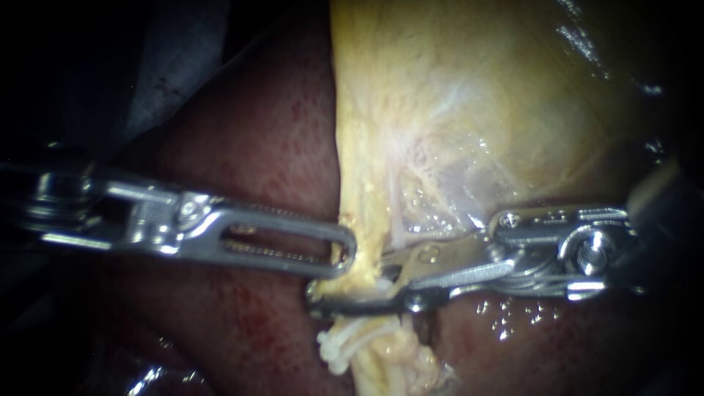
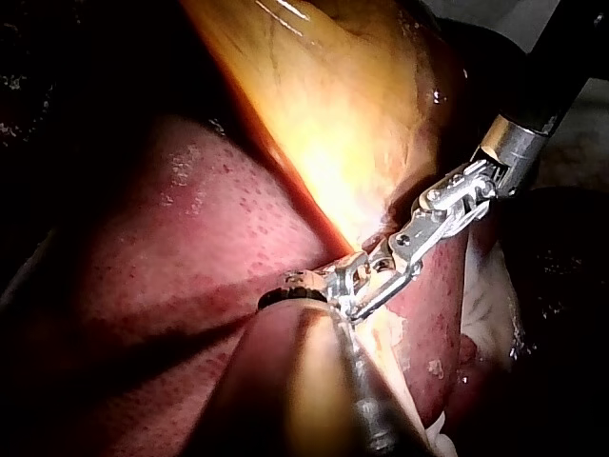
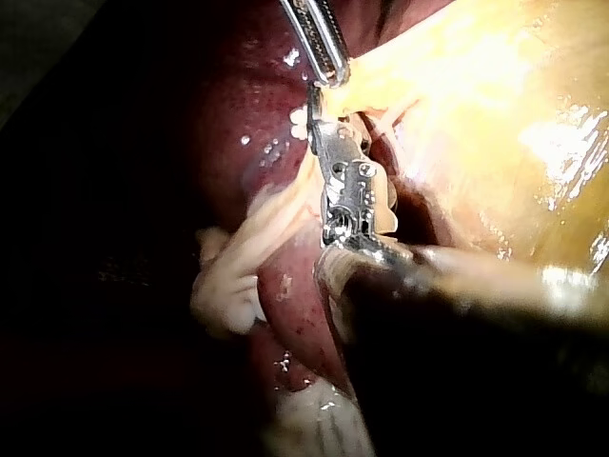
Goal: Going back third clip left tube
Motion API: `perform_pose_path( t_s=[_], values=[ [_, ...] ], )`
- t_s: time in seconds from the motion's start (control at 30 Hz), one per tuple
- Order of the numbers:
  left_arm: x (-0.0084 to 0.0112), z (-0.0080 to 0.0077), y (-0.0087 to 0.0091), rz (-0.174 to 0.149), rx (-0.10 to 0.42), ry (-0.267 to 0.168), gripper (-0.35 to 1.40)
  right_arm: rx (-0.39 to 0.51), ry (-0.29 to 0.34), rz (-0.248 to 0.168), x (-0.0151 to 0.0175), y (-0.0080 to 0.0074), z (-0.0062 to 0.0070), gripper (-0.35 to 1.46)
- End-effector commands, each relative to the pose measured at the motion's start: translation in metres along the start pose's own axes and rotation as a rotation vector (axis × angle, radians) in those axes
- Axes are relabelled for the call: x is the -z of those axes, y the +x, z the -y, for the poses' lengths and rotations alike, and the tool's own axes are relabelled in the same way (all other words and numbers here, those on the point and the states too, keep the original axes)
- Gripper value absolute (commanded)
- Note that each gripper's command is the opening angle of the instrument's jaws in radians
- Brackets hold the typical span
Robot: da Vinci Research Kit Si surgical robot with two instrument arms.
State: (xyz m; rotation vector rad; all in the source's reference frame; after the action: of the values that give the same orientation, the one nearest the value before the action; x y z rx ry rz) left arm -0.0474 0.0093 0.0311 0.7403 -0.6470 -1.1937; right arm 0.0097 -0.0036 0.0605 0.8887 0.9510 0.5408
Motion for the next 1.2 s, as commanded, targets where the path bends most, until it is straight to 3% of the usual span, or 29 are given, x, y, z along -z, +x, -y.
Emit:
perform_pose_path(
  t_s=[0.03,0.5,0.67,0.8,1.0,1.2],
  values=[
    [0.0000,0.0000,0.0000,0.000,0.000,0.000,-0.35,0.000,0.000,0.000,0.0000,0.0000,0.0000,-0.35],
    [0.0000,0.0000,0.0000,0.002,0.000,-0.002,-0.35,0.000,0.002,0.001,0.0000,0.0000,-0.0002,-0.35],
    [0.0001,0.0000,0.0000,0.002,0.000,-0.002,-0.35,0.022,-0.032,-0.021,0.0000,0.0002,-0.0008,0.11],
    [0.0000,0.0000,0.0000,0.002,0.000,-0.002,-0.35,0.040,-0.038,-0.024,-0.0001,0.0001,-0.0008,0.29],
    [0.0001,0.0000,0.0000,0.002,0.000,-0.002,-0.35,0.058,-0.041,-0.024,-0.0007,0.0000,-0.0005,0.44],
    [0.0001,0.0000,0.0000,0.002,0.000,-0.002,-0.35,0.059,-0.041,-0.024,-0.0008,0.0000,-0.0005,0.45]
  ],
)
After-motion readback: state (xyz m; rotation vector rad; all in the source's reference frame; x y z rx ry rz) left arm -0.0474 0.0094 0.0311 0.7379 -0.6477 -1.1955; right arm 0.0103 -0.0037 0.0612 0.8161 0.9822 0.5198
